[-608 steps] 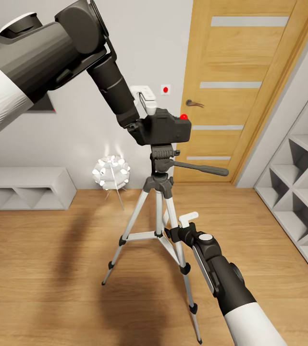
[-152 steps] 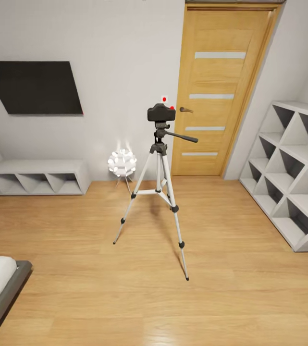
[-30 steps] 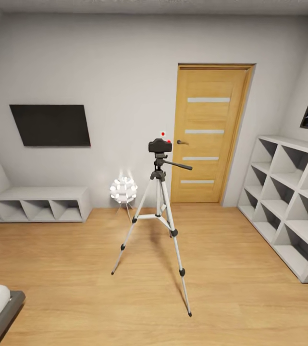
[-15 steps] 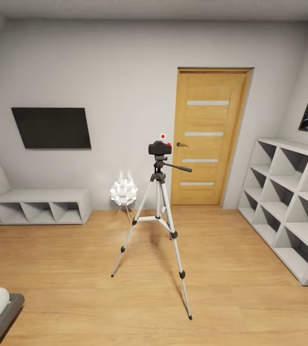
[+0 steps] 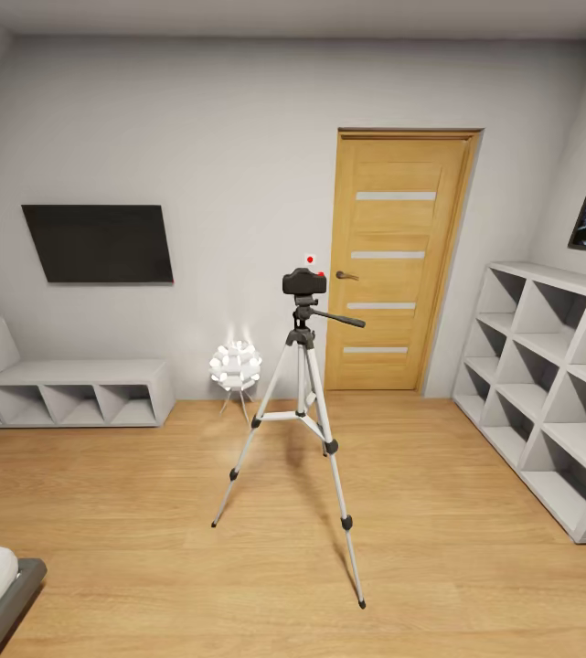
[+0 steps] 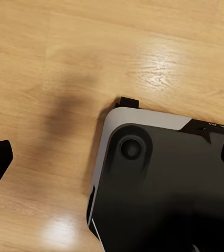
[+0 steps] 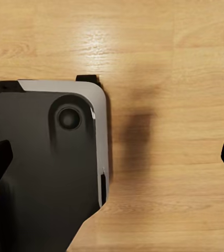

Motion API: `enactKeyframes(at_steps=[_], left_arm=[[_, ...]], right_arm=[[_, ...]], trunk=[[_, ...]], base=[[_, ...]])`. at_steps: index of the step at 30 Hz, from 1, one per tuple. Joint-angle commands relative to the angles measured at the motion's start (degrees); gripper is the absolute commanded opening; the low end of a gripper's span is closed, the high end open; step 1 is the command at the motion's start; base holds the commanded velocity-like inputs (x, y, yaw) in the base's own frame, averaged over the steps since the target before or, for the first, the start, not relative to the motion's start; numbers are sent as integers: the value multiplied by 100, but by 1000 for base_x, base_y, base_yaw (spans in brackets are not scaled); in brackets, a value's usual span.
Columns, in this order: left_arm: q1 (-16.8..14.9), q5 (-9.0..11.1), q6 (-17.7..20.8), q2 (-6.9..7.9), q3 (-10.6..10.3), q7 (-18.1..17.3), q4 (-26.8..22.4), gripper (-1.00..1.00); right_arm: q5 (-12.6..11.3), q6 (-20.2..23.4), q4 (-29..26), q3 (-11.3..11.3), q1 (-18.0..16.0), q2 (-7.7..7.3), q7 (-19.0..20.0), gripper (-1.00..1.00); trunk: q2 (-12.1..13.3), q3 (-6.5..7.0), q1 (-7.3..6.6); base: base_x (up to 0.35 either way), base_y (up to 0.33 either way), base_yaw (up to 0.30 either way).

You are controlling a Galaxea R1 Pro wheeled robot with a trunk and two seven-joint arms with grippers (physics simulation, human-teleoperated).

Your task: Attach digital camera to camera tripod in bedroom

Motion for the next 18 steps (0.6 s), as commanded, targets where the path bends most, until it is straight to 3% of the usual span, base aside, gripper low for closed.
enactKeyframes(at_steps=[1, 18], left_arm=[[-1, 38, -2, -1, -48, 18, -2, 100], [-1, 50, -2, -12, -48, 31, -6, 100]], right_arm=[[60, -33, 18, -48, -6, -7, 18, 100], [70, -32, 18, -50, -6, 15, 11, 100]], trunk=[[-5, -3, 2], [-5, -3, 2]], base=[[0, 0, 0], [0, 0, 0]])
